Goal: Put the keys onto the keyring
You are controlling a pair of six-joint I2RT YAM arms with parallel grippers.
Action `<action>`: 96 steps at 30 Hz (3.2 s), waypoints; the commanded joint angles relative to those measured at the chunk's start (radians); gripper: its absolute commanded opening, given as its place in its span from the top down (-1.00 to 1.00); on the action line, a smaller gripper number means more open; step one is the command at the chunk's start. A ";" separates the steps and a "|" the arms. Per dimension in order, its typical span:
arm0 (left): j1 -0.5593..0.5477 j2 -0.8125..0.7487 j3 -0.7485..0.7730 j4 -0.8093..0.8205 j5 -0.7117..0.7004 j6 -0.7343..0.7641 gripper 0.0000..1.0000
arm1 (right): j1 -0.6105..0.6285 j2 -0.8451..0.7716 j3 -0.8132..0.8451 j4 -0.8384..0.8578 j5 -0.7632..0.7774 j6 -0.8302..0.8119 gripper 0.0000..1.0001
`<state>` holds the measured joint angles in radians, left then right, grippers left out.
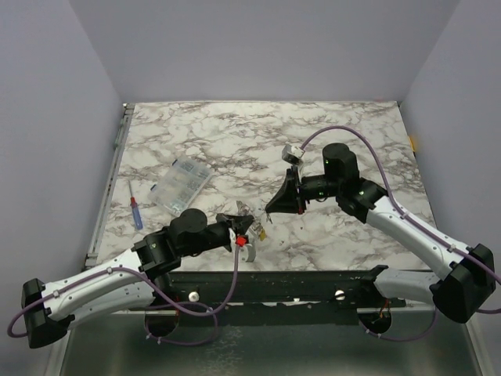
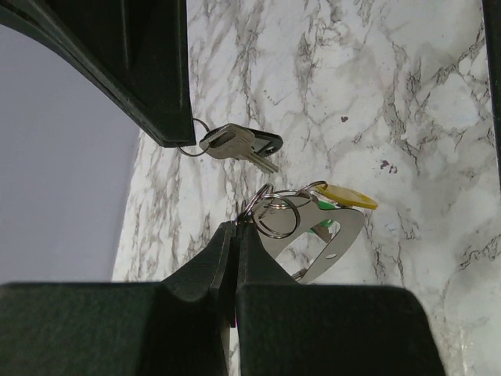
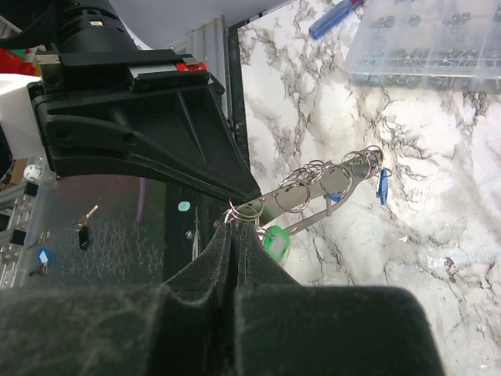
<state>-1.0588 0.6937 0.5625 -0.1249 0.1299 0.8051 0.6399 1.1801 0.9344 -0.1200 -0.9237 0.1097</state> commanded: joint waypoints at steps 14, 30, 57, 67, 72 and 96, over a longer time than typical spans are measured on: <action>-0.030 -0.113 -0.081 0.005 -0.018 0.412 1.00 | 0.019 0.043 0.070 -0.110 -0.049 -0.070 0.99; -0.030 -0.192 -0.142 0.201 0.006 0.219 1.00 | 0.065 0.047 0.063 -0.041 -0.032 -0.040 0.99; -0.030 -0.161 -0.125 0.467 -0.191 -0.557 1.00 | 0.187 0.065 0.061 0.001 0.158 -0.030 0.99; -0.031 -0.157 -0.103 0.476 -0.253 -0.742 1.00 | 0.187 0.056 0.063 -0.069 0.262 -0.069 0.99; -0.030 -0.160 -0.106 0.488 -0.263 -0.779 1.00 | 0.187 0.046 0.094 -0.132 0.305 -0.100 0.99; -0.031 -0.199 -0.148 0.453 -0.147 -0.726 1.00 | 0.185 0.048 0.355 -0.308 0.519 -0.252 0.99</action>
<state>-1.0843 0.5003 0.4179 0.3088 -0.0631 0.0704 0.8192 1.1942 1.2205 -0.4004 -0.3126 -0.1112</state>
